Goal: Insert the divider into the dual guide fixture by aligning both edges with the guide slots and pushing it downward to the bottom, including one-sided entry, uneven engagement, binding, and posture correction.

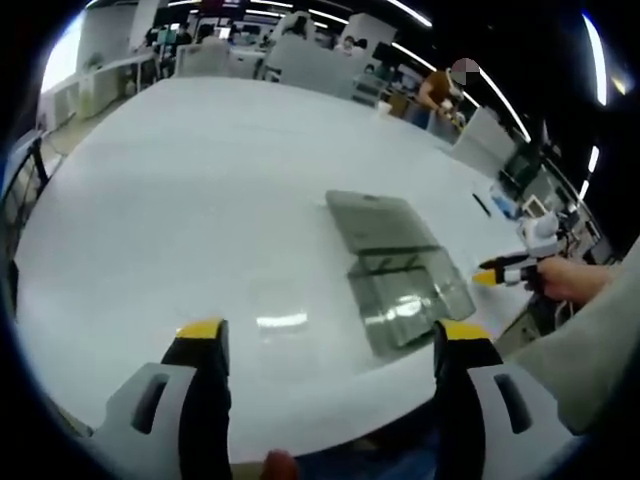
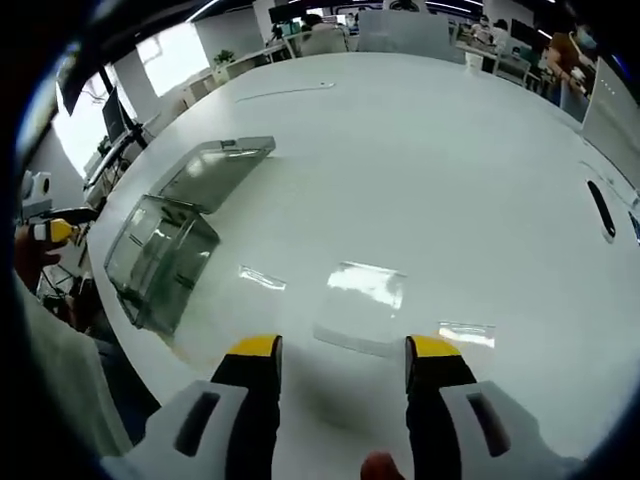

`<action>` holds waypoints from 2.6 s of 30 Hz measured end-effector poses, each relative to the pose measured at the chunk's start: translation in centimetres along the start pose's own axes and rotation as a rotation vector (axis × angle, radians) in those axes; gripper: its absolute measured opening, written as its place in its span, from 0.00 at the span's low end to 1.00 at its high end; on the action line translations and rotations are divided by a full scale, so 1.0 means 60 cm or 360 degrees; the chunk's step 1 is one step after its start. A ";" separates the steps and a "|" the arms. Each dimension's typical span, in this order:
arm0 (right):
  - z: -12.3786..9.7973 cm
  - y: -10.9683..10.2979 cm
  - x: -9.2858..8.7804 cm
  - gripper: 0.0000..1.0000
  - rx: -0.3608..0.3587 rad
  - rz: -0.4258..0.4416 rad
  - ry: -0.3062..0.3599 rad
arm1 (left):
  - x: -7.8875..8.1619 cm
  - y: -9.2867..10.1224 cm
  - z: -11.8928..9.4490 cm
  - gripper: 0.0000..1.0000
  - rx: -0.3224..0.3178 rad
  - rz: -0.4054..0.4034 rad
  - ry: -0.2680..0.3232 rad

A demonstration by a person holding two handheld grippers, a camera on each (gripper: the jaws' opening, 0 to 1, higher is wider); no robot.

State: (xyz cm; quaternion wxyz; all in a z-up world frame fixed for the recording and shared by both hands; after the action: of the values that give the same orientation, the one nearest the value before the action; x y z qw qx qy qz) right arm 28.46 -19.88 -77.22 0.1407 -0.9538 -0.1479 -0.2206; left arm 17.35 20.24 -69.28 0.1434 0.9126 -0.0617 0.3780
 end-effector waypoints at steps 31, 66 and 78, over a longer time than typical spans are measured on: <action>0.001 -0.001 0.007 0.33 -0.0154 -0.0001 -0.0086 | 0.014 -0.020 0.018 0.81 -0.0033 0.0004 -0.0010; 0.008 -0.003 0.011 0.30 -0.0255 0.0007 -0.0186 | 0.023 -0.026 0.024 0.81 -0.0051 0.0028 -0.0017; 0.009 -0.004 0.012 0.29 -0.0236 -0.0014 -0.0191 | 0.019 -0.021 0.023 0.81 -0.0058 0.0036 -0.0029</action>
State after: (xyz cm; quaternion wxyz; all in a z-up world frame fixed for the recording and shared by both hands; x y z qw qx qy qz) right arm 29.18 -19.32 -77.31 0.0595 -0.9724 -0.1436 -0.1741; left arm 19.38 21.02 -69.66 0.1552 0.9125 -0.0802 0.3700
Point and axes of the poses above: the point that each gripper's makers call its tool centre point, and the gripper's own axes: z roughly forward along the fingers, y roughly to its right, x roughly out of its top, the point moved 5 cm from there along -z, roughly backward along the fingers, and after that the axes turned 11 degrees about z, right-handed, at the moved point
